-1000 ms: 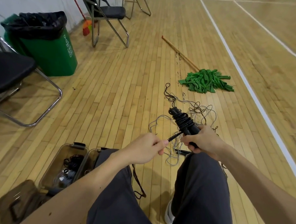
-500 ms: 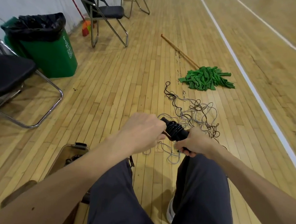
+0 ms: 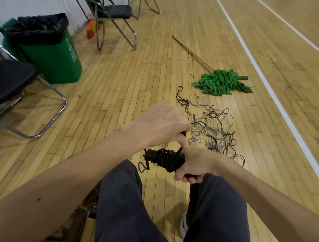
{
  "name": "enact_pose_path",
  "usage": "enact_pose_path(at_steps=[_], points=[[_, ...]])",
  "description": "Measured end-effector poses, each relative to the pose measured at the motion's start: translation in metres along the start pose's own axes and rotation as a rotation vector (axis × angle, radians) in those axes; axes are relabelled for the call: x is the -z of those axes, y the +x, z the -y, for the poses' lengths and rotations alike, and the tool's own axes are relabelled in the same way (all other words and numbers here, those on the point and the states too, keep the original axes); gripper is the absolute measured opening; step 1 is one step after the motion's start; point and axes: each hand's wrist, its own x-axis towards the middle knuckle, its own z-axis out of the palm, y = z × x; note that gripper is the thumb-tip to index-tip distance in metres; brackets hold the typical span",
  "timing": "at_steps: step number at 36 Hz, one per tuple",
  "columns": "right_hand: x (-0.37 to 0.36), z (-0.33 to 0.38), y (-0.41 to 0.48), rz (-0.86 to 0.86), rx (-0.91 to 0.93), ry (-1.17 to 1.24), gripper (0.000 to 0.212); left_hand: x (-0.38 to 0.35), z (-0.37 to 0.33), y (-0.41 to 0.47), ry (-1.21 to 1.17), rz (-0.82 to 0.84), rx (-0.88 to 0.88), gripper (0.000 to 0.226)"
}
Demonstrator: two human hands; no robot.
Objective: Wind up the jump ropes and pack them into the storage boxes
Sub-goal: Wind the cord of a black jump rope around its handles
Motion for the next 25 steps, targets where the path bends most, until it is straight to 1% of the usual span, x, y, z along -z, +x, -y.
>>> enact_pose_path(at_steps=[2,3,5,11,17,22,25], points=[[-0.003,0.002,-0.005,0.033,0.032,-0.035,0.014,-0.001,0.006,0.001,-0.015,0.006,0.006,0.055],[-0.004,0.003,-0.008,0.052,0.051,-0.049,0.010,-0.002,0.009,0.001,-0.037,0.014,0.016,0.053],[-0.008,0.005,-0.014,0.085,0.094,-0.071,0.013,-0.003,0.014,0.002,-0.091,0.018,0.045,0.052],[-0.013,0.006,-0.026,0.130,0.204,-0.079,0.013,-0.010,0.020,0.002,-0.235,0.005,0.152,0.060],[-0.017,0.007,-0.037,0.107,0.246,-0.125,0.016,-0.018,0.022,-0.003,-0.480,0.038,0.243,0.054],[-0.020,0.007,-0.041,0.077,0.249,-0.103,0.016,-0.024,0.024,-0.003,-0.541,0.082,0.304,0.055],[-0.020,0.008,-0.042,0.049,0.272,-0.050,0.019,-0.032,0.025,-0.004,-0.634,0.088,0.343,0.056]])
